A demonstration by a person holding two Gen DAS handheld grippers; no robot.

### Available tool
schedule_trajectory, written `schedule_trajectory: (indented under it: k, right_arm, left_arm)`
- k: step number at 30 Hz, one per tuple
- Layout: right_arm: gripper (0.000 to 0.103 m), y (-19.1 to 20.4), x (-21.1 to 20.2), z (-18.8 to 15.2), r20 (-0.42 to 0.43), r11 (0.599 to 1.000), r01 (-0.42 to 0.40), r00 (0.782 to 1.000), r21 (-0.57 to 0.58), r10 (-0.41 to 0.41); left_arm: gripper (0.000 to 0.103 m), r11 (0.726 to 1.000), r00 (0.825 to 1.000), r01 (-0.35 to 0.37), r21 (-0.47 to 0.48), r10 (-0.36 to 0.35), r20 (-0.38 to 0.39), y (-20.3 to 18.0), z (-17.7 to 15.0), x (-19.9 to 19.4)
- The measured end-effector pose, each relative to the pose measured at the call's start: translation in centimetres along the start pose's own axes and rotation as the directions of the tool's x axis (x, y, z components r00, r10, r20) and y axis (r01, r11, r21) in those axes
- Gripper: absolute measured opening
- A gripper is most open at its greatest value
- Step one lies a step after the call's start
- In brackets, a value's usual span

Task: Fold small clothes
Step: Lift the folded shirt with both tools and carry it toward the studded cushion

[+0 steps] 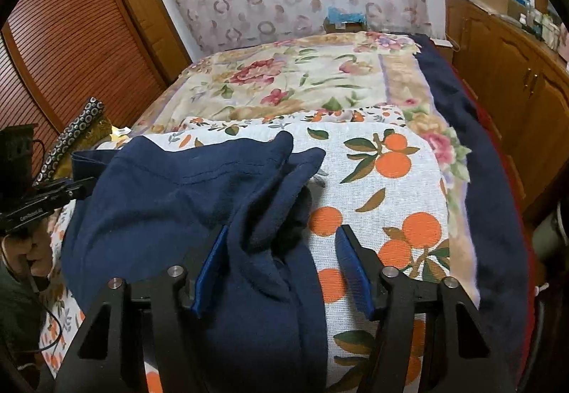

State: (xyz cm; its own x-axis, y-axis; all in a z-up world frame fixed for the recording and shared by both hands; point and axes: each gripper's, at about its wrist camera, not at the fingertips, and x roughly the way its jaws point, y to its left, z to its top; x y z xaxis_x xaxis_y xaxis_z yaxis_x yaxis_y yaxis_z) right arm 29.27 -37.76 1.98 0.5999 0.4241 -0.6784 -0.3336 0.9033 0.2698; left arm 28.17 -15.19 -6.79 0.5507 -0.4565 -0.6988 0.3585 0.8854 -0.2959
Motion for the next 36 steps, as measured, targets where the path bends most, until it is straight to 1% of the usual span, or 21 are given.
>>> schedule_trajectory:
  k: [1,3,5,6,7,9,11,13,17,20,28,31,32,36]
  right_arm:
    - [0.051,-0.1,0.1,0.0,-0.004,1.000,-0.019,1.000,0.005,0.019]
    - [0.040,0.0,0.2,-0.1,-0.009,0.999,-0.038,0.999,0.011,0.039]
    - [0.034,-0.1,0.3,-0.2,-0.010,0.998,-0.058,0.998,0.009,0.058]
    - [0.027,-0.1,0.4,-0.3,-0.011,0.998,-0.069,0.998,0.004,0.069]
    - [0.024,0.1,0.3,-0.4,-0.011,0.997,-0.077,0.997,-0.007,0.077]
    - [0.017,0.3,0.2,-0.4,-0.004,0.997,-0.070,0.998,-0.029,0.070]
    - [0.014,0.5,-0.1,-0.5,0.015,0.998,-0.051,0.999,-0.048,0.052]
    - [0.013,1.1,-0.6,-0.7,0.036,0.997,-0.037,0.999,-0.073,0.040]
    - [0.012,1.9,-2.6,-0.9,0.111,0.996,-0.017,0.993,-0.091,0.027]
    - [0.012,3.1,-4.1,-1.0,0.155,0.993,-0.009,0.988,-0.114,0.027]
    - [0.011,6.8,-5.8,-0.8,0.238,0.982,-0.006,0.970,-0.189,0.052]
    - [0.011,8.1,-5.4,-0.4,0.255,0.978,-0.024,0.964,-0.207,0.078]
    - [0.011,8.0,-5.4,-0.4,0.261,0.977,-0.025,0.962,-0.214,0.082]
    - [0.011,9.7,-4.1,0.6,0.263,0.966,-0.043,0.958,-0.255,0.112]
  left_arm:
    - [0.010,1.000,1.000,-0.002,0.001,0.002,-0.001,0.0,-0.1,0.1]
    - [0.010,1.000,1.000,-0.002,-0.001,0.002,-0.007,0.2,-0.2,0.4]
    - [0.010,1.000,1.000,0.000,-0.004,0.000,-0.015,0.3,-0.3,0.7]
    - [0.010,1.000,1.000,0.003,-0.003,-0.003,-0.020,0.3,-0.3,0.8]
    - [0.010,1.000,1.000,0.004,-0.001,-0.004,-0.021,0.3,-0.4,0.9]
    - [0.010,1.000,1.000,0.019,0.012,-0.019,-0.015,0.1,-0.4,0.6]
    - [0.010,0.998,0.998,0.055,0.007,-0.055,0.003,0.0,-0.3,-0.1]
    - [0.010,0.997,0.997,0.070,0.011,-0.070,0.025,-0.5,-0.1,-1.3]
    - [0.009,0.996,0.992,0.086,0.021,-0.087,0.089,-1.7,0.2,-4.5]
    - [0.009,0.996,0.988,0.078,0.036,-0.082,0.134,-2.5,0.1,-6.9]
    - [0.009,0.999,0.978,0.007,0.052,-0.017,0.210,-2.4,-0.5,-12.3]
    - [0.009,0.999,0.971,-0.021,0.046,0.009,0.238,-1.6,-0.9,-14.1]
    - [0.009,0.999,0.969,-0.026,0.042,0.015,0.248,-1.3,-1.1,-14.8]
    - [0.009,0.998,0.957,-0.061,0.027,0.051,0.285,-0.2,-1.7,-17.4]
